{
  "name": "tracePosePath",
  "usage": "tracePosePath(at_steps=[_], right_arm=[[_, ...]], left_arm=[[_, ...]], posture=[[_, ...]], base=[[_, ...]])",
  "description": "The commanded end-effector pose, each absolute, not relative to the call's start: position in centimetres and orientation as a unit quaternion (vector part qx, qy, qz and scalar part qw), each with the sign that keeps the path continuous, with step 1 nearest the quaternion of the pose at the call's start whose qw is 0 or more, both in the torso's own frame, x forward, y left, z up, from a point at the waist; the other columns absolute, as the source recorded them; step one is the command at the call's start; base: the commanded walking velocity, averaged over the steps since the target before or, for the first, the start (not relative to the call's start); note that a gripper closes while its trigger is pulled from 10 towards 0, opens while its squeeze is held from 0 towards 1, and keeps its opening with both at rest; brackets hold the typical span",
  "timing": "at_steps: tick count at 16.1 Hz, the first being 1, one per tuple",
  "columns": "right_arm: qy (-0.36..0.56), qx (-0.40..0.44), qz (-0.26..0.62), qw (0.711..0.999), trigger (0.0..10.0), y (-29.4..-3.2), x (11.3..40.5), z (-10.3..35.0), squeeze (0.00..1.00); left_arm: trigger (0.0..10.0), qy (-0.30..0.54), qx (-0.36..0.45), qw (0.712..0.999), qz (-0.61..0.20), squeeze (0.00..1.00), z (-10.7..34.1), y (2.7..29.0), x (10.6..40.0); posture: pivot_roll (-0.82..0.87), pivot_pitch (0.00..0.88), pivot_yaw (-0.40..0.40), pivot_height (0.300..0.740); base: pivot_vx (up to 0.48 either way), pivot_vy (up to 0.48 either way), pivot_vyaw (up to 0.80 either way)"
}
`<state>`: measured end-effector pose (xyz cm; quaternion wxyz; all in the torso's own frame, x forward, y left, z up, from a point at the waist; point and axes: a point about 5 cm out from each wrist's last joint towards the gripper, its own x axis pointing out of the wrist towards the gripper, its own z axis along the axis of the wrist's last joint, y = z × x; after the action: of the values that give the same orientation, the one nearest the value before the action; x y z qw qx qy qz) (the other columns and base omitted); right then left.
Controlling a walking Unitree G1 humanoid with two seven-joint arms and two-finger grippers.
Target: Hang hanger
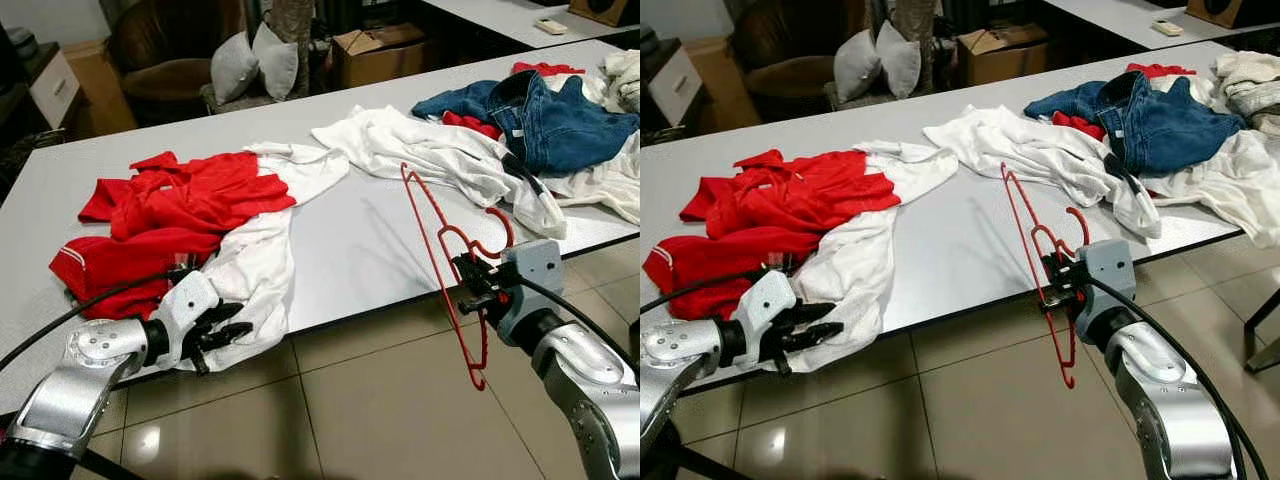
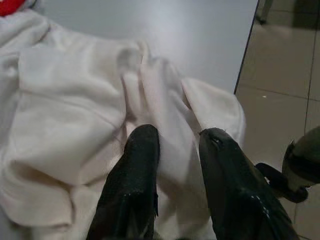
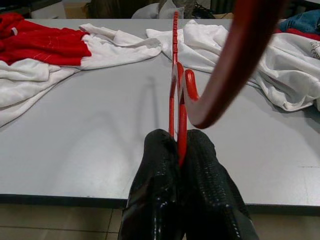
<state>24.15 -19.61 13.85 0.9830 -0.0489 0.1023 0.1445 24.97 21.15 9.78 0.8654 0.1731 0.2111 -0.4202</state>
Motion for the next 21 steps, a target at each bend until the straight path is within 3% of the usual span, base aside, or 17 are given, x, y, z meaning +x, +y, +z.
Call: tracePosePath(at_steps=[1,2,11,14,15,16,18,21], right_arm=[[0.099,-0.044,0.145,0.984,10.0,-19.6,24.2,14.1,0.0],[0.098,-0.046,0.143,0.984,10.0,-19.6,24.2,14.1,0.0],[0.096,-0.05,0.147,0.983,10.0,-19.5,24.5,14.0,0.0],[0.095,-0.05,0.145,0.984,10.0,-19.4,24.6,14.0,0.0],[0.092,-0.05,0.142,0.984,10.0,-19.4,24.6,14.1,0.0],[0.092,-0.05,0.142,0.984,10.0,-19.4,24.6,14.1,0.0],[0.088,-0.05,0.136,0.986,10.0,-19.5,24.7,14.2,0.0],[0.084,-0.05,0.121,0.988,10.0,-19.9,24.5,14.3,0.0]], left_arm=[[3.6,0.216,0.167,0.866,-0.418,0.0,9.6,21.4,25.0],[0.0,0.226,0.188,0.866,-0.405,0.0,9.1,21.7,25.3],[0.0,0.212,0.188,0.881,-0.378,0.0,8.9,21.7,25.8],[0.0,0.178,0.13,0.899,-0.379,0.0,10.0,20.4,26.5],[0.0,0.113,0.069,0.922,-0.363,0.0,12.4,19.0,28.4],[0.0,0.113,0.069,0.922,-0.363,0.0,12.4,19.0,28.4],[0.0,0.001,-0.013,0.952,-0.307,0.0,17.3,18.0,32.3],[0.0,-0.086,-0.08,0.953,-0.281,0.0,22.6,17.0,35.1]], posture=[[-0.17,0.0,0.126,0.74],[-0.17,0.0,0.128,0.74],[-0.16,0.0,0.117,0.74],[-0.16,0.0,0.117,0.74],[-0.16,0.0,0.12,0.74],[-0.16,0.0,0.12,0.74],[-0.17,0.0,0.131,0.74],[-0.18,0.0,0.145,0.74]], base=[[0.0,0.0,0.0],[0.0,0.0,0.0],[0.0,0.0,0.0],[0.0,0.0,0.0],[0.0,0.0,0.0],[0.0,0.0,0.0],[0.0,0.0,0.0],[0.0,0.0,0.0]])
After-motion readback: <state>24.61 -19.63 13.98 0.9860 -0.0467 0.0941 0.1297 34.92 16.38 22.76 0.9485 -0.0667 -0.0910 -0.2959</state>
